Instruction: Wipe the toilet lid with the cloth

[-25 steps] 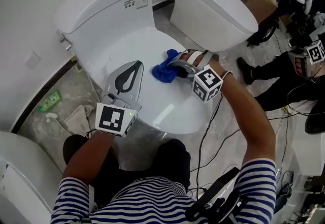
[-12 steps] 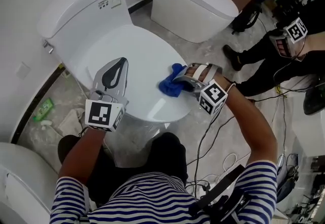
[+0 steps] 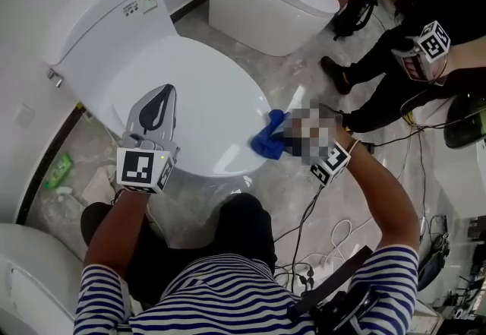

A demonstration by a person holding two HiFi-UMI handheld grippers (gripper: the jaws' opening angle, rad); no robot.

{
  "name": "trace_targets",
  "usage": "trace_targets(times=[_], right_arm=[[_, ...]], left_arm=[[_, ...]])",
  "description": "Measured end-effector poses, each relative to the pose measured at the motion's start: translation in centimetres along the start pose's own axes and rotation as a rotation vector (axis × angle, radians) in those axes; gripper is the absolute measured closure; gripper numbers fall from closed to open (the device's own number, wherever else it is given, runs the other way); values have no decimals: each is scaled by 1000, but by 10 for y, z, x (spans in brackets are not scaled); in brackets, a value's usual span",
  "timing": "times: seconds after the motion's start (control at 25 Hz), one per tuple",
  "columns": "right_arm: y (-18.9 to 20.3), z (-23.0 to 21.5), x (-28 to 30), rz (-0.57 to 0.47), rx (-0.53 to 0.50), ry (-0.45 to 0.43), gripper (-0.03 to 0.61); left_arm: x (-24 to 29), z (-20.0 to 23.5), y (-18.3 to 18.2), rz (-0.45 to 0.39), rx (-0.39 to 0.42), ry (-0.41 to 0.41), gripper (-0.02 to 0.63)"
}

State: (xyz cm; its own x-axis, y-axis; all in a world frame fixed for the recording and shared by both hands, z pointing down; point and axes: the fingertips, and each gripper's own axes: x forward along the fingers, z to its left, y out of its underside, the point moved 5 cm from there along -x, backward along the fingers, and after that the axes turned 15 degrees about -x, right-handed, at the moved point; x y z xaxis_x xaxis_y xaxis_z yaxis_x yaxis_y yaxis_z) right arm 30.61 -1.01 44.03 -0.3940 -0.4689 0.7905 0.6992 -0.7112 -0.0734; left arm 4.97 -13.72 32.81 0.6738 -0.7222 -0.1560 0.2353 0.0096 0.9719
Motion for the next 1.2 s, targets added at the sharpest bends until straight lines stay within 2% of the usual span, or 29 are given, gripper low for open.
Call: trace_targets(times=[0.32, 0.52, 0.76, 1.0, 1.2], right_arm=[[-7, 20, -14, 10, 7, -13, 515], [-5, 6, -20, 3, 8, 18, 515], [-5, -54, -6, -5, -36, 78, 514], [-12, -137, 36, -57, -112, 112, 514], [-18, -205, 80, -85, -131, 118, 514]], left_arm=[[3, -17, -1, -7, 1, 24, 610], [0, -17, -8, -19, 2, 18, 611], [-16, 3, -18, -31, 8, -13, 610], [-42, 49, -30, -41, 11, -89, 610], [-57, 77, -39, -50, 12, -121, 609]])
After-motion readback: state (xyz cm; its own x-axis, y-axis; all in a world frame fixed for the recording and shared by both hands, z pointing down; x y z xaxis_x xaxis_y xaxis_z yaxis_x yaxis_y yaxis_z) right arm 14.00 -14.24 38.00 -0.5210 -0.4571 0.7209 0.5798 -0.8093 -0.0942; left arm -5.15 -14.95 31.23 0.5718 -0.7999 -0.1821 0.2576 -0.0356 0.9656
